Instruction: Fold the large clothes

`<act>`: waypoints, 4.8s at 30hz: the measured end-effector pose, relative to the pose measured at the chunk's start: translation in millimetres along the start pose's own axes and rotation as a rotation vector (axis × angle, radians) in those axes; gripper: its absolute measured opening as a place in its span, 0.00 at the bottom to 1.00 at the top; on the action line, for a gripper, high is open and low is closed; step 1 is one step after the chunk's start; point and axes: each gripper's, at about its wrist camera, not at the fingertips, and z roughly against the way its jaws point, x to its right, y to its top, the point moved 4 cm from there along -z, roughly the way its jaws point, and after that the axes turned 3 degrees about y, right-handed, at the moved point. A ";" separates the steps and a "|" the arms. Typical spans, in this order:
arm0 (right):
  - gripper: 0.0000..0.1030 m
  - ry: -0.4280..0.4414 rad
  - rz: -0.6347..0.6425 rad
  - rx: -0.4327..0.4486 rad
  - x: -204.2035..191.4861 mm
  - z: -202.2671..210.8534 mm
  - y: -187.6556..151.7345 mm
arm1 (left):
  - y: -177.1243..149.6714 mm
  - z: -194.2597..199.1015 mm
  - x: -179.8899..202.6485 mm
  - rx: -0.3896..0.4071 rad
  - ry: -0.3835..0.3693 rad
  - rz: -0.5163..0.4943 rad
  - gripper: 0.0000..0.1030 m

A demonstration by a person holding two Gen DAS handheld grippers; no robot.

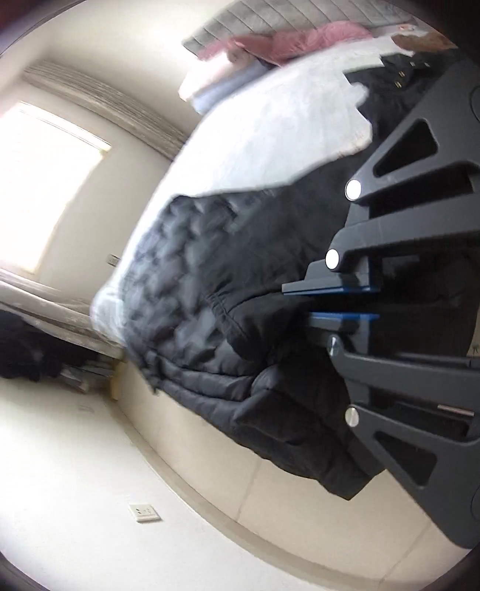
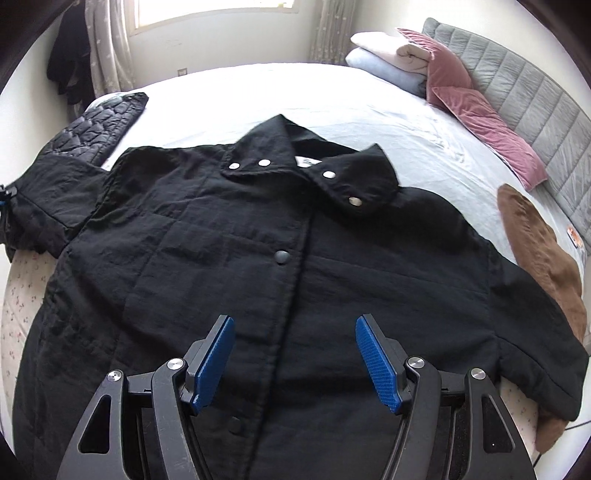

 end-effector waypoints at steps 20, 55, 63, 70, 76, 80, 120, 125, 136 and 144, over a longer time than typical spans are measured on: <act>0.39 0.178 0.071 0.051 -255.3 -182.6 134.2 | -63.4 55.9 -90.3 0.156 -0.134 0.314 0.07; 0.66 0.328 -0.374 0.119 103.1 -5.2 -22.7 | -199.6 187.3 314.7 -0.165 -0.807 -0.566 0.58; 0.63 0.561 -0.555 0.068 102.7 -48.5 -25.9 | -171.1 73.1 215.5 -0.244 -0.493 -0.570 0.30; 0.09 0.384 -0.458 0.064 60.7 -87.3 -14.8 | -193.1 37.6 203.3 -0.279 -0.477 -0.542 0.14; 0.09 0.229 -0.403 0.070 69.6 -81.6 -23.5 | -250.6 3.0 208.4 -0.428 -0.366 -0.733 0.14; 0.20 0.218 -0.405 0.064 74.9 -72.9 -36.3 | -253.3 10.5 208.2 -0.405 -0.352 -0.725 0.16; 0.74 -0.118 -0.810 0.225 353.7 94.1 -194.1 | -278.6 185.2 244.1 -0.427 -0.417 -0.752 0.96; 0.74 -0.254 -0.921 0.263 429.9 104.7 -220.0 | -291.4 182.0 248.5 -0.418 -0.420 -0.814 0.96; 0.59 -0.379 -1.048 0.198 517.6 68.9 -256.7 | -303.4 163.2 250.1 -0.419 -0.394 -0.824 0.96; 0.09 -0.339 -0.941 0.387 501.4 116.6 -225.0 | -292.7 158.6 250.4 -0.396 -0.409 -0.802 0.96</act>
